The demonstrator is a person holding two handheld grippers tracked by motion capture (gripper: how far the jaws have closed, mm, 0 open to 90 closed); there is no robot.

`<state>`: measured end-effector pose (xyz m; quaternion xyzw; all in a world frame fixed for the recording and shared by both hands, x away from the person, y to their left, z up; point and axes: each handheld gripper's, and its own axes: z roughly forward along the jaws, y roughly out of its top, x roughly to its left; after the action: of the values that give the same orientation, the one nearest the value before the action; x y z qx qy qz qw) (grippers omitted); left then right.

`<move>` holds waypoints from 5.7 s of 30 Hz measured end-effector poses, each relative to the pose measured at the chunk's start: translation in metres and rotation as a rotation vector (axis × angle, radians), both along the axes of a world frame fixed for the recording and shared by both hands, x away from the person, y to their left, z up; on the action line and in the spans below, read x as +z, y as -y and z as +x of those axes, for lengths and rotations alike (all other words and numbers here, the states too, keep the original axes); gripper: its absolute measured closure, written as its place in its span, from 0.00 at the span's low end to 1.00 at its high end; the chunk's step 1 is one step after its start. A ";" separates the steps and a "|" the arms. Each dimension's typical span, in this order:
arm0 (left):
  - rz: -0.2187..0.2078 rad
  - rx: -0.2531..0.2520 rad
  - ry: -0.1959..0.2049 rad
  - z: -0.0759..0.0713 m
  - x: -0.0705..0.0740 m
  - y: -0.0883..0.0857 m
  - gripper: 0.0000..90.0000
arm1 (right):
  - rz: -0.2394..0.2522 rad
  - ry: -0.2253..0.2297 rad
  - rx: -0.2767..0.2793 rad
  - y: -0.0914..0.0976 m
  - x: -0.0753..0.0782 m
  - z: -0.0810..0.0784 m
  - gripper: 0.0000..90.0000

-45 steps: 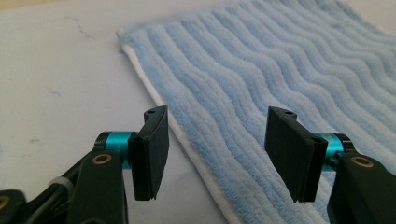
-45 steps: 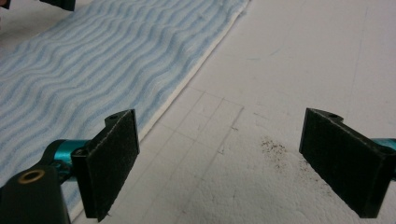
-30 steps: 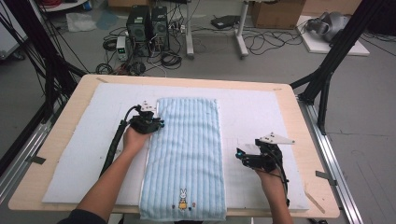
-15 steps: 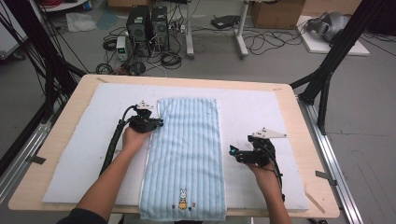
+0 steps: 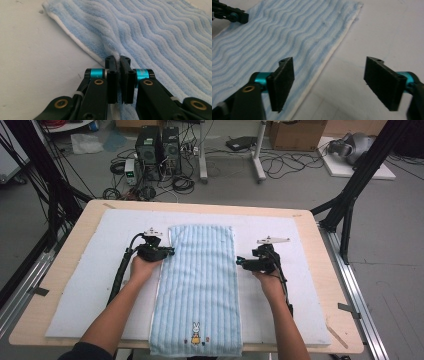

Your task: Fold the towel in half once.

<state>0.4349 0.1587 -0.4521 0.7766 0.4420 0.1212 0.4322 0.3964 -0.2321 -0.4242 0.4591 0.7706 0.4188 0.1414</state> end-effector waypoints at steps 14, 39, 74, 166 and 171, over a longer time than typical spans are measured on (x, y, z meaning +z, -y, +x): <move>-0.029 0.007 -0.024 0.001 0.000 -0.003 0.95 | -0.147 -0.059 0.001 -0.040 -0.017 0.034 0.82; -0.160 0.021 0.059 0.018 0.040 -0.013 0.94 | -0.047 0.059 -0.056 -0.034 0.018 0.045 0.97; -0.167 -0.174 0.122 -0.097 0.029 -0.031 0.92 | 0.005 0.070 0.114 -0.021 0.009 -0.063 0.96; -0.195 -0.097 0.067 -0.069 0.057 -0.040 0.93 | -0.078 0.066 0.074 -0.035 0.028 -0.039 0.98; -0.201 -0.120 0.056 -0.085 0.053 -0.039 0.93 | -0.076 0.077 0.112 -0.034 0.031 -0.060 0.98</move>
<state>0.3495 0.1976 -0.3988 0.7507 0.3926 0.0719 0.5265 0.3365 -0.1984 -0.3932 0.3932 0.8043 0.4140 0.1647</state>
